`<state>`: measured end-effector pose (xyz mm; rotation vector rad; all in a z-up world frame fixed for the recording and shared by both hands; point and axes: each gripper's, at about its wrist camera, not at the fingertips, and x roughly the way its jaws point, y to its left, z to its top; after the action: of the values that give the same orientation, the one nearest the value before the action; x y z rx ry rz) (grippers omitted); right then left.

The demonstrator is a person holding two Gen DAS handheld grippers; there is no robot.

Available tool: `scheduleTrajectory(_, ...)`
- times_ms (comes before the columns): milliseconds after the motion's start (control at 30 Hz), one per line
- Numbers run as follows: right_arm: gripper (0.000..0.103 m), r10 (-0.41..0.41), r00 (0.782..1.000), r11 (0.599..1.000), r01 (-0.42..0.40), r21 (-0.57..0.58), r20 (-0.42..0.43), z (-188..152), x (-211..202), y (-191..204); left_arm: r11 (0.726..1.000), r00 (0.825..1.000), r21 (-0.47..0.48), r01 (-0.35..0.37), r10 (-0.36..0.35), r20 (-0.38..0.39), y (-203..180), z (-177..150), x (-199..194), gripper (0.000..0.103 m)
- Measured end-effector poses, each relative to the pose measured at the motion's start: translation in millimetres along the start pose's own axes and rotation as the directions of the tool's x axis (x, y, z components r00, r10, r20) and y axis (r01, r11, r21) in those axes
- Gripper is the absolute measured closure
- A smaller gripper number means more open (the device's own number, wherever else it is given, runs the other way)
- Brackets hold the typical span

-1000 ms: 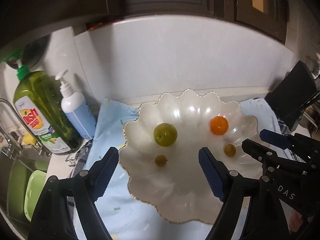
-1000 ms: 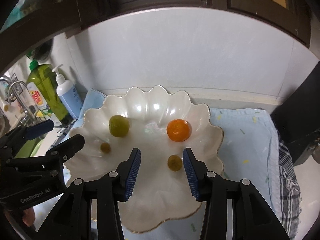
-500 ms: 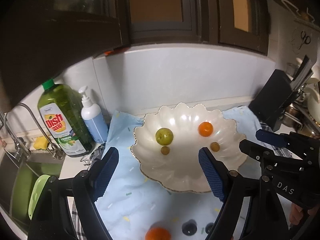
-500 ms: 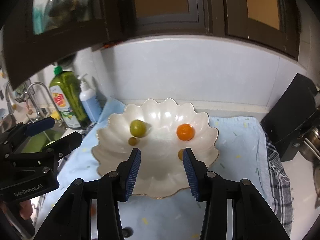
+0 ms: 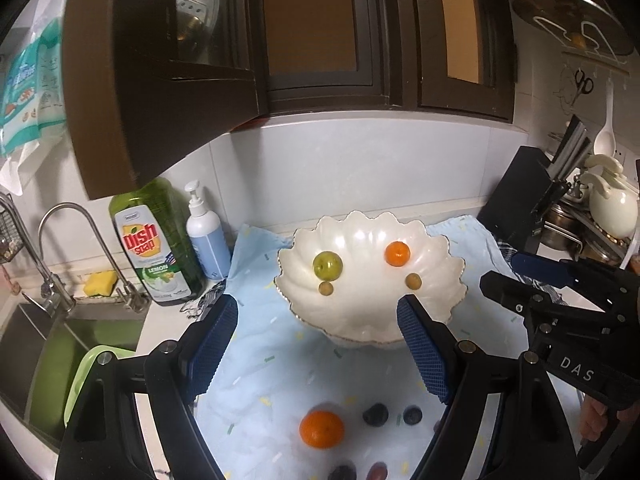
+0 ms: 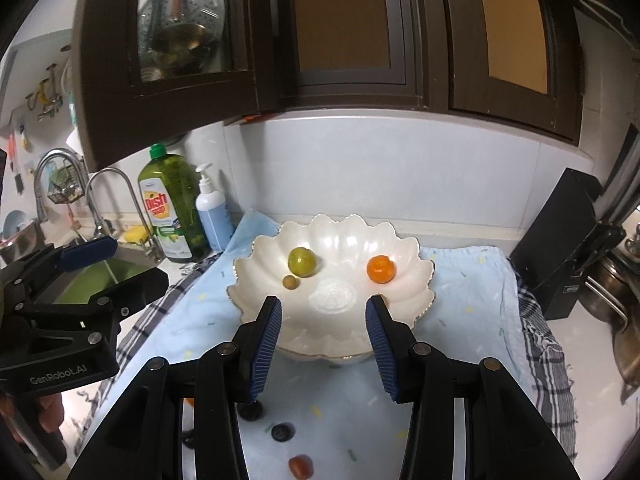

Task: Organize fruits
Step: 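Withdraw both tools from the bowl toward the fruits on the cloth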

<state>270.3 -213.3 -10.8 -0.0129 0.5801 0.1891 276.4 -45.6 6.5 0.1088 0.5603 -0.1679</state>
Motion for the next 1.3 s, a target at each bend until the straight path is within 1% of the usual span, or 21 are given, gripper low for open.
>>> scheduleTrajectory(133,0.058,0.001,1.0,1.0,-0.001,-0.003,0.023,-6,-11,7,1.0,1.0,-0.005,-0.013,0.013,0.009,4,-11,-15,0.021)
scheduleTrajectory(367,0.058,-0.013,0.998,0.999,0.015,-0.042,0.054,-21,-28,22,1.0,1.0,-0.021,-0.017,0.017,-0.014,12,-33,-26,0.021)
scheduleTrajectory(500,0.058,-0.015,0.999,0.998,0.018,-0.054,0.051,-32,-32,28,1.0,1.0,-0.022,-0.015,0.014,-0.027,13,-47,-31,0.022)
scheduleTrajectory(767,0.058,-0.015,1.0,0.999,0.015,-0.049,-0.004,-58,-28,33,0.999,0.999,0.011,-0.041,0.041,-0.035,16,-78,-38,0.023)
scheduleTrajectory(900,0.058,-0.015,0.999,0.999,0.013,-0.042,-0.039,-74,-25,34,0.999,0.998,0.034,-0.042,0.043,-0.046,15,-91,-38,0.024)
scheduleTrajectory(1033,0.058,-0.007,0.997,1.0,0.005,-0.028,-0.08,-89,-19,35,0.998,0.997,0.05,-0.028,0.031,-0.066,12,-104,-36,0.025)
scheduleTrajectory(1300,0.058,-0.012,0.99,1.0,0.011,-0.013,-0.142,-112,-10,34,0.998,0.989,0.056,0.013,-0.005,-0.146,8,-129,-19,0.03)
